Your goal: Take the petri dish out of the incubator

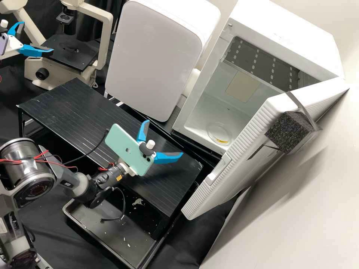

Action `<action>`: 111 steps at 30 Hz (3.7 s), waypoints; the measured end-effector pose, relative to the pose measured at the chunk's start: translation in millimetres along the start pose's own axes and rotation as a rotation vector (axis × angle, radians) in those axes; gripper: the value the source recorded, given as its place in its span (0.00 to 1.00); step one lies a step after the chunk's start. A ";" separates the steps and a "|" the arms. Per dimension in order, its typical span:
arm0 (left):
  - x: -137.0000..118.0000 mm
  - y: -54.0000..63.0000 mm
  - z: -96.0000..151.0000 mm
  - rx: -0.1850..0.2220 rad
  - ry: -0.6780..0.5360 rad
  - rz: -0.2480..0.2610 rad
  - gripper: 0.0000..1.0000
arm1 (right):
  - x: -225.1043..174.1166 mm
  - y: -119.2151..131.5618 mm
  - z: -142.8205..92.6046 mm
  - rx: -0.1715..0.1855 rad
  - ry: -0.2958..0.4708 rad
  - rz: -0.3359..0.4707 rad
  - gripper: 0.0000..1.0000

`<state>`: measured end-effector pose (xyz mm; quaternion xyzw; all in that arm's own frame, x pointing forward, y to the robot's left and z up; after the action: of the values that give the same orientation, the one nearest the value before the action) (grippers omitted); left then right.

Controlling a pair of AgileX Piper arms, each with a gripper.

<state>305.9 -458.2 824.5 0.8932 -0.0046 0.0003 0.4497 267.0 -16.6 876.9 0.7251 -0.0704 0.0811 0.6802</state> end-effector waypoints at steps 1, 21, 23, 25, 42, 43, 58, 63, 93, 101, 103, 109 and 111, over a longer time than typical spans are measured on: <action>0.0 0.0 0.0 0.000 0.000 0.000 1.00 | 2.1 5.5 6.0 -0.004 -0.016 0.021 1.00; 0.0 0.0 0.0 0.000 0.000 0.000 1.00 | 101.0 48.0 40.1 -0.041 -0.100 0.107 1.00; 0.0 0.0 0.0 0.000 0.000 0.000 1.00 | 107.8 51.0 40.8 -0.053 -0.112 0.109 1.00; 0.0 0.0 0.0 0.000 0.000 0.000 1.00 | 114.4 53.3 41.6 -0.065 -0.123 0.103 1.00; 0.0 0.0 0.0 0.000 0.000 0.000 1.00 | 144.5 37.0 29.1 -0.116 -0.110 0.039 1.00; 0.0 0.0 0.0 0.000 0.000 0.000 1.00 | 146.2 36.5 29.2 -0.112 -0.110 0.043 1.00; 0.0 0.0 0.0 0.000 0.000 0.000 1.00 | 170.8 36.2 40.8 -0.087 -0.139 0.040 1.00; 0.0 0.0 0.0 0.000 0.000 0.000 1.00 | 175.3 37.4 42.3 -0.073 -0.128 0.013 0.00; 0.0 0.0 0.0 0.000 0.000 0.000 1.00 | 180.3 40.1 39.0 -0.091 -0.113 -0.022 0.00; 0.0 0.0 0.0 0.000 0.000 0.000 1.00 | 180.5 38.5 44.3 -0.092 -0.123 -0.028 0.00; 0.0 0.0 0.0 0.000 0.000 0.000 1.00 | 180.5 38.2 44.2 -0.095 -0.122 -0.030 0.00; 0.0 0.0 0.0 0.000 0.000 0.000 1.00 | 180.0 39.8 47.6 -0.093 -0.128 -0.026 0.00; 0.0 0.0 0.0 0.000 0.000 0.000 1.00 | 179.9 40.2 47.9 -0.093 -0.129 -0.025 0.00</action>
<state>305.9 -458.2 824.5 0.8932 -0.0046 0.0003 0.4497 435.3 -65.5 951.6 0.6972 -0.1084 0.0224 0.7083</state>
